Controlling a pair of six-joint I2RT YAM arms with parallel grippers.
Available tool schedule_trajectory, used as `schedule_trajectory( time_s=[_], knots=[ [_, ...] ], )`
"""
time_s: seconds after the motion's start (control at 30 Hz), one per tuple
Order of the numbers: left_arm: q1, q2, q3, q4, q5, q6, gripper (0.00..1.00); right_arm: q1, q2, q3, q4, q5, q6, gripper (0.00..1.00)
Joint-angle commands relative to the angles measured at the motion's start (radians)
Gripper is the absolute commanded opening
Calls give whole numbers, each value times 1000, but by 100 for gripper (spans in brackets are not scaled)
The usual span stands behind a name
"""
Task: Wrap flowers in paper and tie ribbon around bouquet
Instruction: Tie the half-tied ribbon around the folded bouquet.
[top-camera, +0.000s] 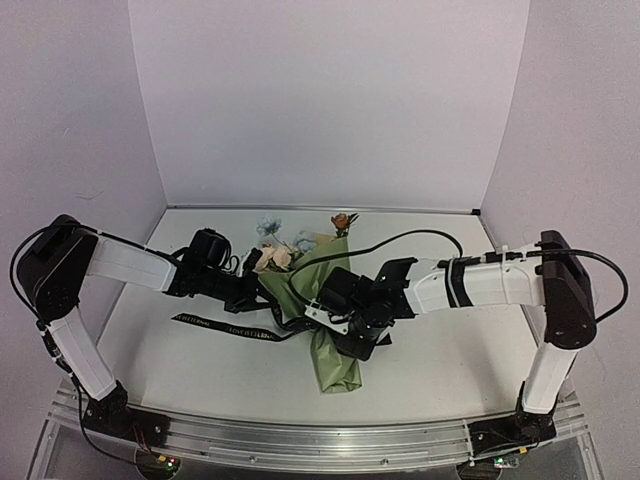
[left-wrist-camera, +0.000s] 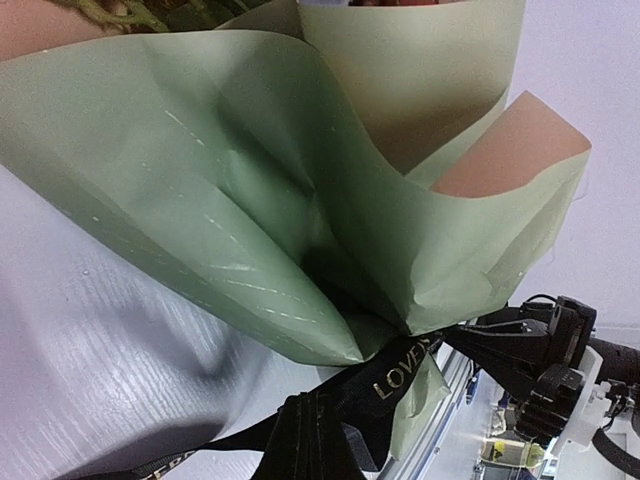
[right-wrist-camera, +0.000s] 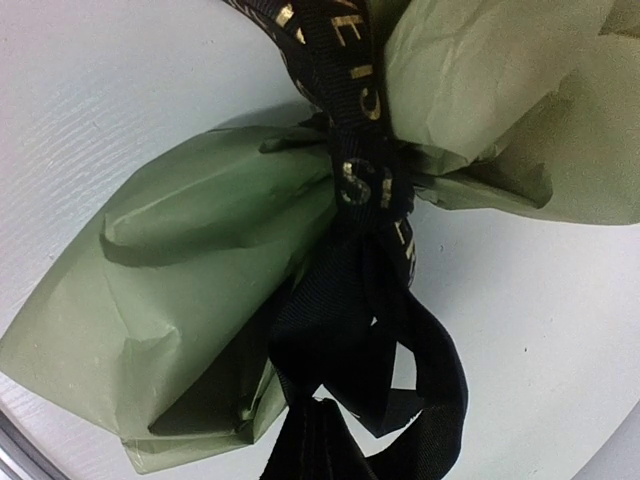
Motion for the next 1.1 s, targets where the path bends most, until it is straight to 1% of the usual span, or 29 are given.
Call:
schedule_trajectory(
  time_s=[0.0, 0.27, 0.33, 0.4, 0.43, 0.53, 0.57, 0.67, 0.87, 0.93, 1.07],
  knots=[
    [22, -17, 2, -3, -46, -4, 0, -4, -92, -31, 17, 42, 78, 0],
    [58, -23, -21, -14, -58, -13, 0, -5, -171, -79, 32, 74, 167, 0],
    [60, -26, -23, -10, -52, -12, 0, -6, -180, -84, 32, 41, 166, 0],
    [60, -24, -22, -2, -35, -12, 0, -6, -179, -77, 32, -29, 157, 0],
    [60, -22, -23, 0, -30, -13, 0, -6, -175, -69, 32, -61, 155, 2],
    [60, -20, -22, 11, -18, -13, 0, -6, -137, -38, 29, -117, 125, 18],
    [60, -20, -22, 13, -15, -14, 0, -6, -123, -24, 24, -137, 105, 22],
    [60, -20, -19, 13, -8, -12, 0, -6, -92, 11, -9, -177, 70, 25],
    [60, -17, -14, 15, 2, -12, 0, -7, -37, 44, -52, -159, 10, 32],
    [60, -15, -13, 15, 4, -10, 0, -9, -19, 53, -59, -155, -3, 33],
    [60, -18, -12, 14, 5, -10, 0, -11, 6, 58, -62, -102, -32, 31]
  ],
)
